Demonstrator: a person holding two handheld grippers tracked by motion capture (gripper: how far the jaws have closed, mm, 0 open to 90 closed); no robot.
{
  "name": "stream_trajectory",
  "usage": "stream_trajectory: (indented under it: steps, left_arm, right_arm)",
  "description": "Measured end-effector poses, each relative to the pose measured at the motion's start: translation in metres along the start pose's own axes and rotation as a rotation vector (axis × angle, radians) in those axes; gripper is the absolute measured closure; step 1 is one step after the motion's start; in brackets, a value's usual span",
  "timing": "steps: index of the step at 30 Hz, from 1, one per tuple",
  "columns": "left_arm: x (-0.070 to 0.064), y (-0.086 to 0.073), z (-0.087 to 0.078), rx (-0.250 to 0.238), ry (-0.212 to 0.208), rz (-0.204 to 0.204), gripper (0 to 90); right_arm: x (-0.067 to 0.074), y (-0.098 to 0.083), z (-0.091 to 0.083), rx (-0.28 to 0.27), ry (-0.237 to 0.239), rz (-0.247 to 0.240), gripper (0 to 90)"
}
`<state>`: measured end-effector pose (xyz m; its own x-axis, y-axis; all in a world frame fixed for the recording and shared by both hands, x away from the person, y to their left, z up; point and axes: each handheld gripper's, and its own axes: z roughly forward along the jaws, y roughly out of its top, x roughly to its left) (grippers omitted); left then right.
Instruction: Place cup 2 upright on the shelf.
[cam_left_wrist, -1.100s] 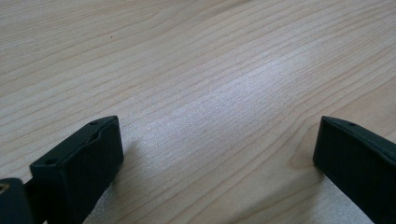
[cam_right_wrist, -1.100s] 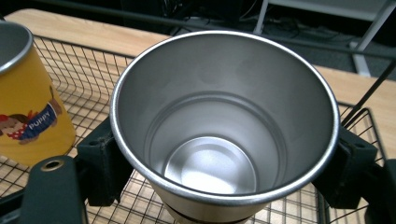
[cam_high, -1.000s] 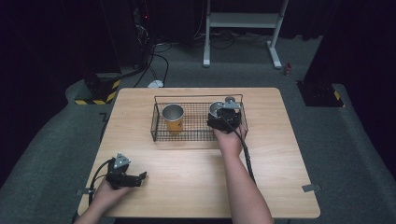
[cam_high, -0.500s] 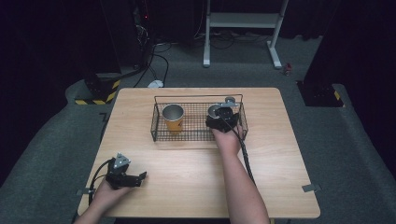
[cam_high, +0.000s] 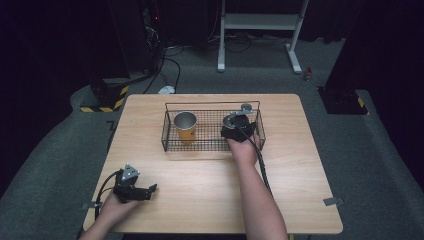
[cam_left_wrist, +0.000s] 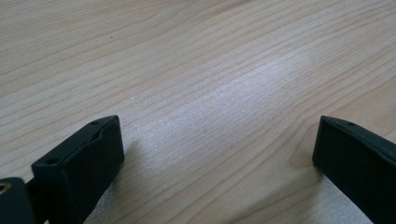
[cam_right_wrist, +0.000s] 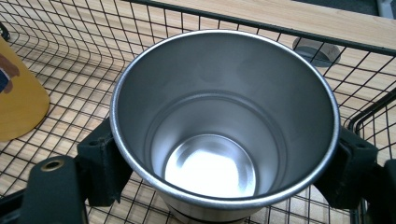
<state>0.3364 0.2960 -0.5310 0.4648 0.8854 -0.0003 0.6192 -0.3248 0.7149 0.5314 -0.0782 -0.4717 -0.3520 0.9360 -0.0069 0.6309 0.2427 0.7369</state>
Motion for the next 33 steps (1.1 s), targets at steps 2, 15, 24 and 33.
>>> stream_trajectory:
  steps: [2, 15, 24, 33]
  left_arm:
    - [0.000, 0.000, 0.000, -0.001, 0.000, 0.000, 2.4]
    - [0.000, 0.000, 0.000, -0.001, -0.001, -0.002, 2.4]
    - [0.000, 0.000, 0.000, -0.001, 0.000, -0.002, 2.5]
    - [0.000, 0.000, 0.000, 0.000, 0.001, -0.001, 2.4]
  right_arm:
    - [0.000, 0.000, 0.000, 0.001, 0.002, -0.004, 18.7]
    - [0.001, 0.000, 0.001, 0.032, 0.012, -0.017, 18.2]
    - [-0.001, 0.001, -0.001, 0.045, 0.035, -0.005, 11.8]
    - [-0.002, 0.006, -0.025, -0.022, 0.023, -0.009, 9.2]
